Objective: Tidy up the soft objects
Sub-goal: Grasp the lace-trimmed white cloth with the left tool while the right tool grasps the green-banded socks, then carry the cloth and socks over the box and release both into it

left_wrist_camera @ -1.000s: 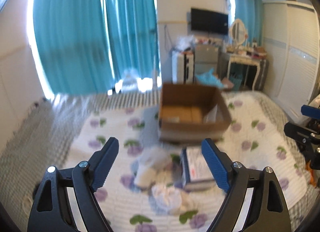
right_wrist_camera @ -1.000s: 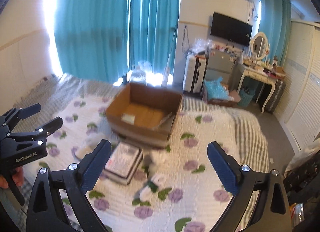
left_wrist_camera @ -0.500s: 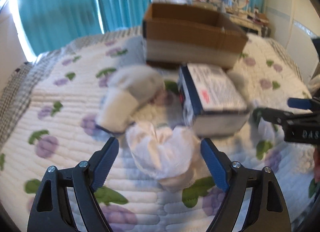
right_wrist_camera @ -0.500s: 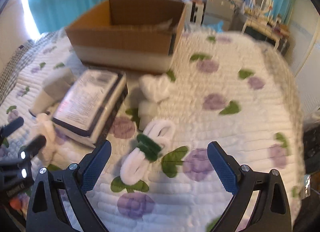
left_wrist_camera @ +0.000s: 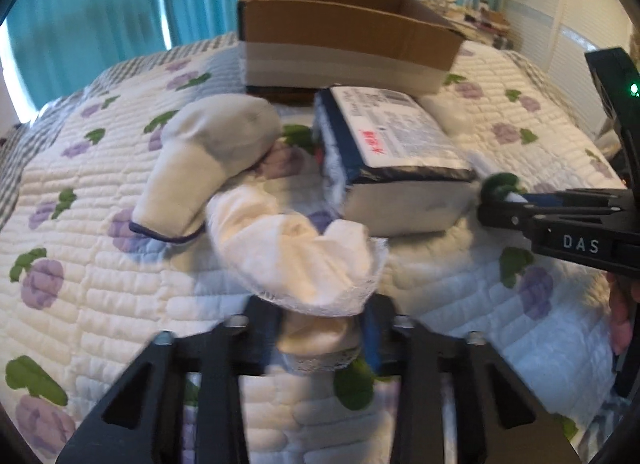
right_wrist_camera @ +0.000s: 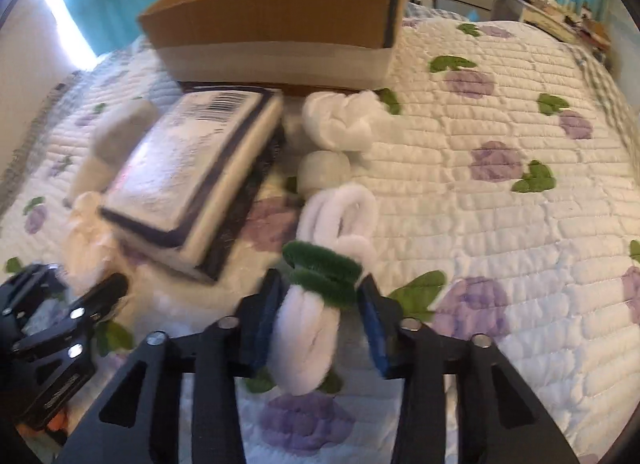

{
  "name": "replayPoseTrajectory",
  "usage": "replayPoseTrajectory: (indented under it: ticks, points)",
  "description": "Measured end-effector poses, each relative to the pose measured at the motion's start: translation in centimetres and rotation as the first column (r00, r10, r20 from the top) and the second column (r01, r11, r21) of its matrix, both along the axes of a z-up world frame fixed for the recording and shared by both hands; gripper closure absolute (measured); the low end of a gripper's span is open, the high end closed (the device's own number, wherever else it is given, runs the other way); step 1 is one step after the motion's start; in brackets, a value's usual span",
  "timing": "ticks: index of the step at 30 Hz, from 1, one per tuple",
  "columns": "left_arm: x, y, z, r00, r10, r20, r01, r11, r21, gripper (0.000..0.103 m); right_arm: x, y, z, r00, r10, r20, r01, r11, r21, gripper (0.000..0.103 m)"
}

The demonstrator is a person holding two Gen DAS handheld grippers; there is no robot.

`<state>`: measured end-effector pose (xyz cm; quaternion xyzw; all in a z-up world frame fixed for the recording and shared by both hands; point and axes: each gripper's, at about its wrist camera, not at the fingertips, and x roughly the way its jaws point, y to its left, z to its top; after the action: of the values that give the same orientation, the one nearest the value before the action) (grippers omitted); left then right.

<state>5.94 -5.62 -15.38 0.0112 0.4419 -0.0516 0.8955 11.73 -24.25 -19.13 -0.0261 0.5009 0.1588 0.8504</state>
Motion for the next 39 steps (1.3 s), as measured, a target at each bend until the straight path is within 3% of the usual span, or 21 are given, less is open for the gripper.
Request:
replayPoseTrajectory:
  ticks: [4,14,22,30,39]
  points:
    - [-0.8,-0.3,0.3,1.000,-0.019,-0.004,0.019,1.000,-0.014,0.087,-1.6,0.5,0.7,0.999,0.026,0.041,-0.025,1.000,-0.016,0.080]
    - [-2.9,-0.3,2.2,1.000,-0.007,0.004,0.007,0.999,-0.043,0.089,-5.5,1.8,3.4,0.990,0.065,0.128,-0.062,0.998,-0.032,0.081]
    - [-4.3,-0.7,5.8,0.998,-0.011,0.065,0.014,0.999,-0.035,0.089,-8.3,2.3,6.3,0.980,0.081,0.183,-0.080,0.997,-0.011,0.081]
    - [-4.9,-1.5,10.2,0.988,-0.035,0.149,0.040,0.999,-0.028,0.089,-10.2,2.5,11.0,0.955,0.104,0.278,-0.110,0.994,0.006,0.081]
    - [-2.8,-1.1,14.6,0.971,-0.050,0.235,0.056,0.998,-0.017,0.089,-9.4,2.9,15.7,0.921,0.128,0.368,-0.141,0.990,0.009,0.080]
